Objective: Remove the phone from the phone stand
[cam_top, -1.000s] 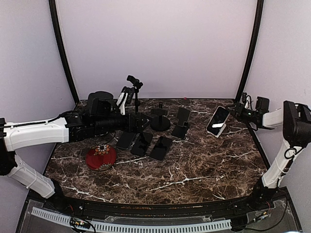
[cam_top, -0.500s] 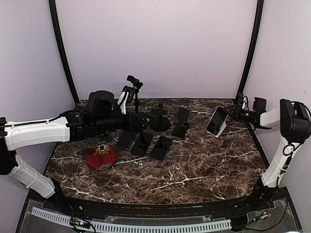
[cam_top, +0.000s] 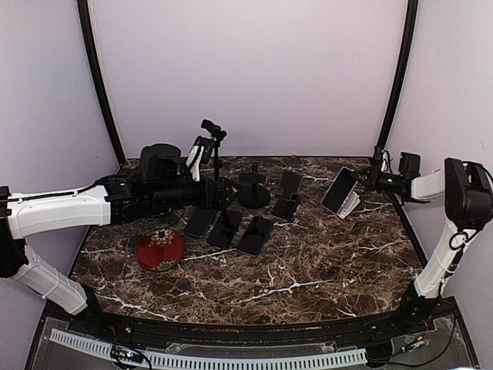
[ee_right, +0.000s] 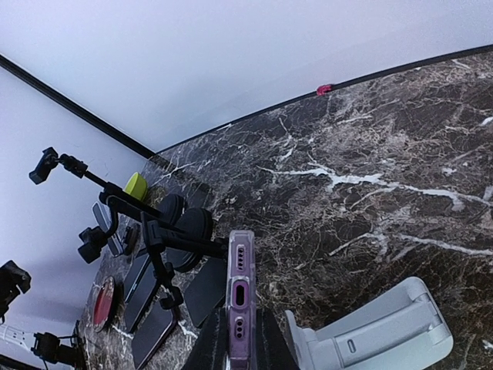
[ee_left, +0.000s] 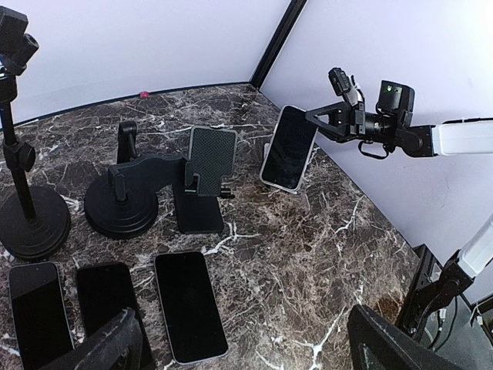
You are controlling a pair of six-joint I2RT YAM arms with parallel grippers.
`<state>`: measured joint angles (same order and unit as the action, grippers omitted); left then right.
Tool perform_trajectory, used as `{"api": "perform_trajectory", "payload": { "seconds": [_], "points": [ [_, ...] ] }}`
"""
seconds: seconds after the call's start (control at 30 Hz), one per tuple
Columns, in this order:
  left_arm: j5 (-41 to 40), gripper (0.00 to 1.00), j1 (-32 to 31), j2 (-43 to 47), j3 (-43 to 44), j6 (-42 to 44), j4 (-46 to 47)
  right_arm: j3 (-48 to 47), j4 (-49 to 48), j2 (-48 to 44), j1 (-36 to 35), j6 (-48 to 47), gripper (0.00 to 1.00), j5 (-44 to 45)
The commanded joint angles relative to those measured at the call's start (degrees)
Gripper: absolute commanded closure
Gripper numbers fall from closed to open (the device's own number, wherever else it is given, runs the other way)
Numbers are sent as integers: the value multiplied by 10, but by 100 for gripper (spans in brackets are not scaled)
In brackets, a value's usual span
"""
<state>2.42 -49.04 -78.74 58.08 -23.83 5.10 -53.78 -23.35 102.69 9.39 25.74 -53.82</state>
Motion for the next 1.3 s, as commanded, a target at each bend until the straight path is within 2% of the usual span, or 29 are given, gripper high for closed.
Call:
{"api": "perform_trajectory", "payload": {
  "seconds": [0.0, 0.33, 0.4, 0.67, 0.97, 1.13, 1.27],
  "points": [
    [5, 5, -3, 4, 11, -5, 10, -21, -36, -49, -4, 13, 100, -26],
    [-2, 5, -3, 10, 7, -5, 15, -39, -25, -109, -19, 64, 100, -39],
    [-4, 4, -3, 11, 7, -4, 16, -29, -2, -149, -32, 62, 100, -40],
    [-5, 1, -3, 19, 4, 4, 21, 70, 44, -265, -70, 65, 100, -38],
    [-29, 1, -3, 62, -14, 33, 25, 159, 89, -345, -132, 68, 100, -16],
    [-66, 1, -3, 82, -12, 54, 9, 224, 34, -351, -199, 106, 100, 11],
    [-72, 1, -3, 84, -14, 52, 6, 278, -64, -323, -239, 163, 100, 43]
  ]
}}
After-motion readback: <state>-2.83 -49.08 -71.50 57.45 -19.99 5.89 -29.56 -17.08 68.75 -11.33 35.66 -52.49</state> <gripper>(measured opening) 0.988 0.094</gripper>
